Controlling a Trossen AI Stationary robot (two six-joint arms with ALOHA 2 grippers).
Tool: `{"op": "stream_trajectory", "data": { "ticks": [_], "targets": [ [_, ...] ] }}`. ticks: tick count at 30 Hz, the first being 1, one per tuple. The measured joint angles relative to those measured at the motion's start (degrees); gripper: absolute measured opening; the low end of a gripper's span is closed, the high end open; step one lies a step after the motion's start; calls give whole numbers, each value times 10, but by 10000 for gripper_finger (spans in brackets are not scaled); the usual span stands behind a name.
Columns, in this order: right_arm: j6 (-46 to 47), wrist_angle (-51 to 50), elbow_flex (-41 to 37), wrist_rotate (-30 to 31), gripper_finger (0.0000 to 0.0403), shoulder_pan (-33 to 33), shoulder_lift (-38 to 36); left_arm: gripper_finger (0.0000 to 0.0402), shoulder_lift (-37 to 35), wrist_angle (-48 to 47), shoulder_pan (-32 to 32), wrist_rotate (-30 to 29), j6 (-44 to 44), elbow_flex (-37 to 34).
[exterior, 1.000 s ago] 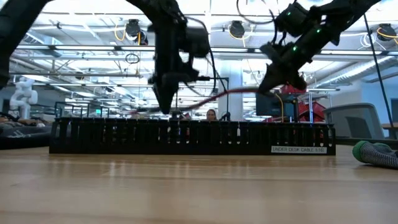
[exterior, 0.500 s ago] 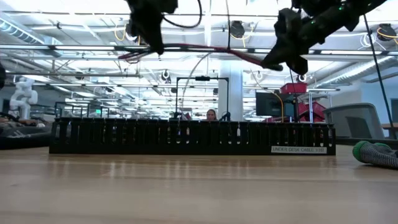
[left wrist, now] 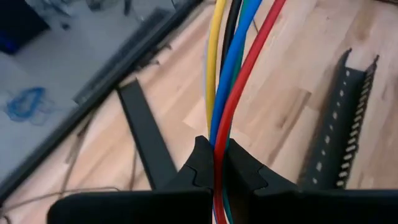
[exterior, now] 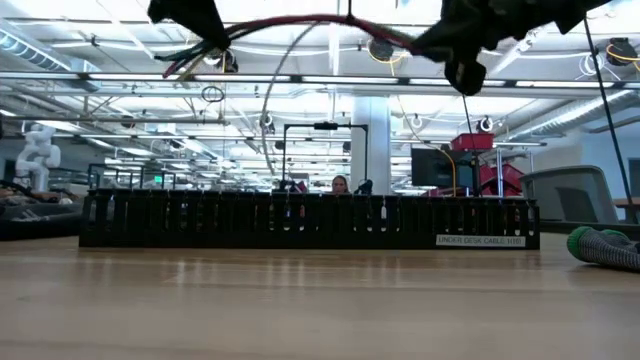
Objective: Ziptie cables
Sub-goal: Put the ziptied cable wires into the cable duct
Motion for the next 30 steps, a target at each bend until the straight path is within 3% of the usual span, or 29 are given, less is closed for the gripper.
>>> {"op": "stream_trajectory", "data": {
  "ticks": [9, 15, 22, 25, 30],
  "targets": [
    [80, 53, 0, 40, 4, 56, 38, 17, -27, -53, -95, -53, -6, 0],
    [107, 92, 0, 53, 4, 95, 83, 16, -28, -107, -185, -100, -141, -15],
    [130, 132, 0, 66, 4, 123, 141, 15, -17, -108, -261, -110, -340, -80],
    [127, 152, 4, 64, 4, 132, 159, 15, -10, -107, -271, -137, -374, -79],
    [93, 154, 38, 65, 4, 130, 190, 15, -11, -114, -272, -235, -386, -68]
  ]
}}
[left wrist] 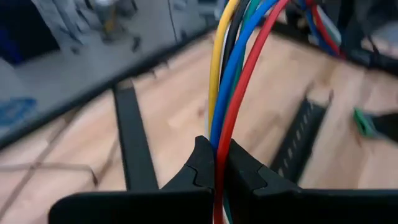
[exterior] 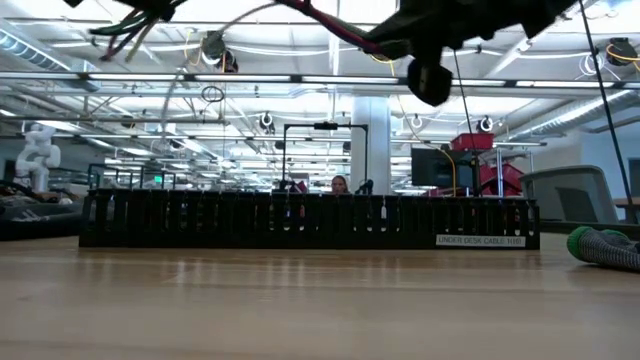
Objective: Ziptie cables
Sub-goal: Put the ziptied cable wires into the cable duct
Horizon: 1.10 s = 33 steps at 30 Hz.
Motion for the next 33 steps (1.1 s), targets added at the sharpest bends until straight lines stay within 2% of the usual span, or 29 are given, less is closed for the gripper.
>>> {"op": "stream_trajectory", "data": {
  "ticks": [2, 6, 13, 18, 23, 27, 30, 33],
  "targets": [
    [-12, 1, 19, -1, 4, -2, 15, 15, 0, -11, 0, -19, -10, 2],
    [-32, -2, 57, -5, 4, -1, 49, 15, 0, -51, -1, -4, -56, 1],
    [-45, -31, 102, -50, 4, 4, 102, 15, 0, -147, -26, 74, -144, 1],
    [-37, -34, 111, -85, 4, 9, 124, 15, 17, -174, -57, 129, -189, 1],
    [-32, -35, 112, -94, 4, 19, 125, 15, 38, -190, -94, 225, -237, 1],
    [-25, -36, 112, -95, 4, 28, 125, 15, 59, -191, -123, 228, -296, 1],
    [-25, -31, 112, -94, 4, 34, 125, 15, 75, -192, -142, 253, -326, 1],
    [-27, -26, 112, -82, 4, 34, 125, 15, 84, -225, -150, 232, -364, 1]
  ]
}}
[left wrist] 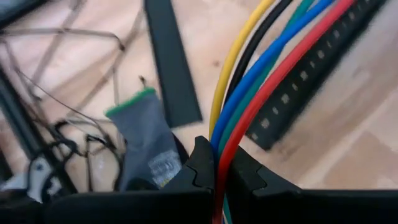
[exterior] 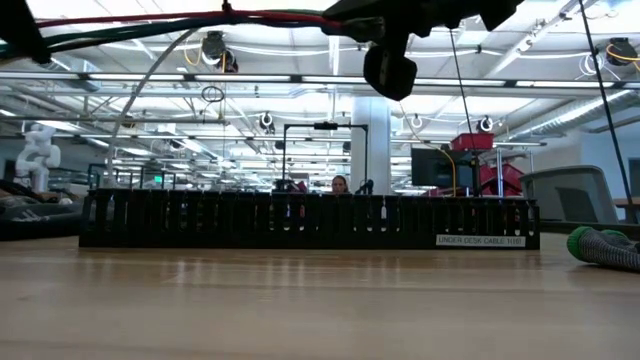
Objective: Ziptie cables
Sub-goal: Put the ziptied cable wires into the cable duct
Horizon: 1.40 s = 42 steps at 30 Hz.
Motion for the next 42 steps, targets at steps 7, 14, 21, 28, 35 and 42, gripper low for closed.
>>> {"op": "stream_trajectory", "data": {
  "ticks": [7, 14, 21, 28, 35, 42],
  "targets": [
    [1, 11, 0, 2, 4, -5, 0, 15, 1, -4, -2, -39, -22, 0],
    [2, 46, 0, 1, 4, -5, 0, 15, 0, -4, 13, -128, -22, 2],
    [12, 61, 0, 0, 4, -4, 0, 15, -1, -3, 31, -183, -23, 4],
    [29, 83, 6, -3, 4, -2, 24, 15, 3, 11, 67, -194, -22, 4],
    [6, 50, 80, -47, 4, 10, 78, 15, 3, 49, 67, -187, -22, 5],
    [-45, -12, 122, -47, 4, 19, 95, 14, 40, 113, 52, -153, -23, 5]
  ]
}}
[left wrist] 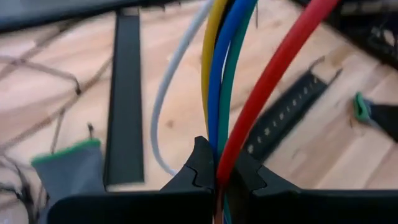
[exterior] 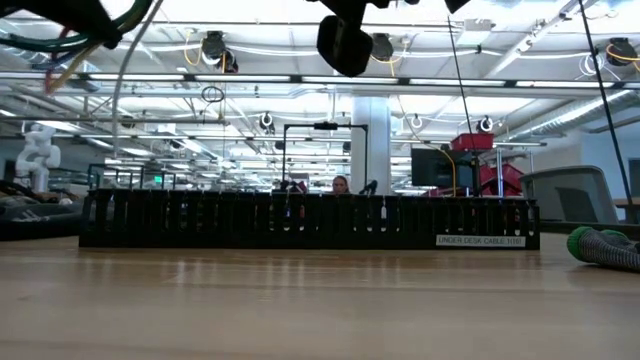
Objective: Ziptie cables
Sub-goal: Put the ziptied cable wires into the cable duct
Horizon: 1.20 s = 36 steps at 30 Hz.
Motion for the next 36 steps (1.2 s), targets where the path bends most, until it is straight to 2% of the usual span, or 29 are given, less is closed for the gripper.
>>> {"op": "stream_trajectory", "data": {
  "ticks": [9, 11, 14, 17, 21, 24, 30, 36],
  "targets": [
    [-1, -56, 0, 1, 4, 1, 0, 14, 43, 19, 2, 45, 0, 10],
    [-5, -58, 0, 1, 4, 1, 0, 14, 46, 16, 2, 71, 0, 10],
    [-6, -51, 0, 1, 4, 3, 0, 14, 48, 1, -1, 79, 0, 10],
    [-7, -51, 0, 2, 4, 3, 0, 14, 45, -29, -1, 93, -1, 16],
    [-7, -46, 0, 5, 4, 3, 0, 14, 45, -120, -5, 97, -35, 48],
    [-7, -46, 0, 5, 4, 3, 0, 14, 41, -113, -7, 89, -30, 51],
    [-10, -43, 0, 5, 4, -1, 0, 14, 46, -114, -29, 124, -65, 56],
    [-11, -43, 0, 5, 4, -1, 0, 14, 46, -115, -55, 183, -92, 56]
  ]
}}
